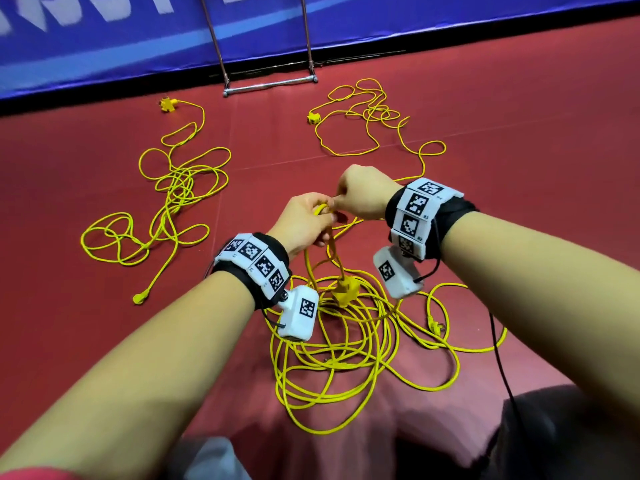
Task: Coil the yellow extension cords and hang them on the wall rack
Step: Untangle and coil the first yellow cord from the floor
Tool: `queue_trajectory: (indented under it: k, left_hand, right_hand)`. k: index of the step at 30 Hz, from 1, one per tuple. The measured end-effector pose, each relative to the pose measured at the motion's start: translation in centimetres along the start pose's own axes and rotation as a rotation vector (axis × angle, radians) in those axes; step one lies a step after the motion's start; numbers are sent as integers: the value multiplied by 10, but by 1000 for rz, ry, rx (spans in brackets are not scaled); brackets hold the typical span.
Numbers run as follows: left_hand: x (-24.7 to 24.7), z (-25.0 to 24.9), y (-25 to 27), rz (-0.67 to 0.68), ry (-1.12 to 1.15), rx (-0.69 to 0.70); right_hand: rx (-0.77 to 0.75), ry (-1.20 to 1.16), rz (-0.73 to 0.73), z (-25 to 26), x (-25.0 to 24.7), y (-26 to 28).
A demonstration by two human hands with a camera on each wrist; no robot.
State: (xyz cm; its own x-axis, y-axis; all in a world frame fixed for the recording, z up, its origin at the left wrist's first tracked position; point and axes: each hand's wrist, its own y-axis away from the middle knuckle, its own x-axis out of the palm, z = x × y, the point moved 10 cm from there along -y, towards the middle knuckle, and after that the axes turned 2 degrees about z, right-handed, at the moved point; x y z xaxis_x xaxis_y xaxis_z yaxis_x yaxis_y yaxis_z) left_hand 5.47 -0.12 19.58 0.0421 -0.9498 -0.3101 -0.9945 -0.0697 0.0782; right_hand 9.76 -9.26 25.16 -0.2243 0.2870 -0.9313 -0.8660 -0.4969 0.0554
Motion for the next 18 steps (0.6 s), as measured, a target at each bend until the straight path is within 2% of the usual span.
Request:
queue_trajectory:
  k: [5,8,11,13,16,18]
  left_hand:
    - [-12,13,0,-64,66,-68]
    - [-11,31,1,-30,48,-147]
    - [-13,52,2,-10,1,-224]
    - [-18,61,2,-16,-51,-229]
    - [-33,68,-2,-72,-118,-202]
    - [-46,73,-5,-148,-174,-196]
  right_hand:
    - [-37,-120,-77,5,-15,3]
    - [-109,-473,-113,15,-23,2]
    - [-112,-815,-156,13,-31,2]
    - [-95,-963,-182,8,-33,1]
    - [-50,-1033,-207,-6,-31,-1]
    - [-69,-909,-172,-10,-28,-4]
